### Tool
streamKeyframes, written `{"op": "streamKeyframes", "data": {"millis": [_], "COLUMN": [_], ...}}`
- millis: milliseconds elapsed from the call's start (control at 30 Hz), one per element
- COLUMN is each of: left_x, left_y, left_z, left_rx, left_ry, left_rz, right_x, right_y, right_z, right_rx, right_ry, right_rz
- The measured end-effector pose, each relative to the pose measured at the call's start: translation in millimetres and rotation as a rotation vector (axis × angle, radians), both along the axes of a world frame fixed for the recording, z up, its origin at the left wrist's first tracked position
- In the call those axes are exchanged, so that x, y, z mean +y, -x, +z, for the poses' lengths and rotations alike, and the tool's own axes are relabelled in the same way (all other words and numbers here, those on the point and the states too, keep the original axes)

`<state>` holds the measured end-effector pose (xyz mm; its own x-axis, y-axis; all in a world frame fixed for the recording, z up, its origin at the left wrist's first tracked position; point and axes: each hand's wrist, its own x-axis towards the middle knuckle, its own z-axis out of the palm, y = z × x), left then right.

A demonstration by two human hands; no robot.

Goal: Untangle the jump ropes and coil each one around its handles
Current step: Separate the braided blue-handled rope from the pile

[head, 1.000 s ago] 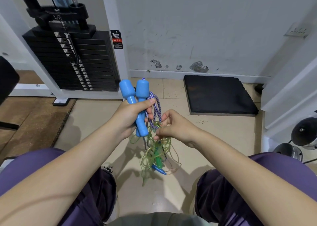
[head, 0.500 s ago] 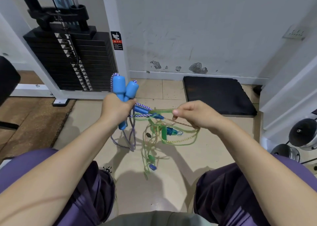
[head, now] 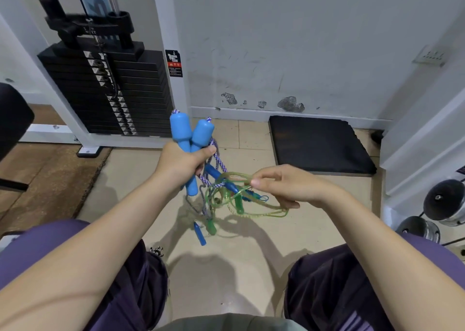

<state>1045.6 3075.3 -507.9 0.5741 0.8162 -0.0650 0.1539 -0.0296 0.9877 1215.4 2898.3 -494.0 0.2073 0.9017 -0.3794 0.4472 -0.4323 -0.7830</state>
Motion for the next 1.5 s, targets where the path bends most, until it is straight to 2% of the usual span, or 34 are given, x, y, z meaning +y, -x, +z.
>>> {"op": "streamKeyframes", "data": {"millis": [100, 267, 333, 400, 500, 667, 833, 900, 1000, 1100, 1200, 1300, 1400, 1500], "left_x": [-5.1, -15.1, -14.1, -6.2, 5.4, 8.1, 3.7, 2.4, 3.6, 11.8, 16.9, 7.5, -1.2, 4.0], "left_y": [-1.3, -4.8, -5.9, -5.1, -1.9, 0.0, -1.8, -2.6, -2.3, 0.8, 1.8, -1.1, -3.2, -2.5], "left_z": [-0.6, -6.5, -11.9, -15.8, -15.5, -18.1, -14.1, -14.0, -12.4, -7.1, -5.9, -7.3, -6.7, -12.1], "left_rx": [0.012, 0.095, 0.168, 0.17, 0.127, 0.169, 0.053, 0.027, -0.051, -0.16, -0.197, -0.165, -0.067, 0.094], "left_ry": [0.02, 0.151, 0.147, 0.134, 0.148, 0.13, 0.209, 0.216, 0.218, 0.204, 0.211, 0.252, 0.266, 0.249], "left_rz": [-0.089, -0.207, -0.157, -0.051, 0.033, 0.053, -0.054, -0.058, 0.096, 0.297, 0.247, -0.005, -0.137, -0.129], "right_x": [8.7, 18.2, 18.8, 16.3, 8.6, 7.1, 5.5, 5.0, 5.4, 4.9, 6.5, 11.8, 16.0, 17.1], "right_y": [11.7, 20.8, 16.9, 5.5, -11.3, -29.0, -24.1, -23.6, -26.6, -32.2, -33.1, -20.1, -4.1, 3.8], "right_z": [-3.7, -4.0, 3.9, 14.0, 14.1, 2.7, -4.4, -4.6, -4.0, -7.9, -9.7, -8.9, -3.3, 1.2], "right_rx": [0.042, 0.236, 0.416, 0.484, 0.406, 0.392, 0.089, -0.007, -0.169, -0.345, -0.181, 0.069, 0.123, 0.226], "right_ry": [-0.023, -0.237, -0.323, -0.376, -0.395, -0.559, -0.202, -0.12, -0.107, -0.146, -0.236, -0.259, -0.203, -0.226], "right_rz": [0.048, -0.075, -0.188, -0.283, -0.399, -0.629, -0.53, -0.5, -0.509, -0.626, -0.679, -0.547, -0.424, -0.376]}}
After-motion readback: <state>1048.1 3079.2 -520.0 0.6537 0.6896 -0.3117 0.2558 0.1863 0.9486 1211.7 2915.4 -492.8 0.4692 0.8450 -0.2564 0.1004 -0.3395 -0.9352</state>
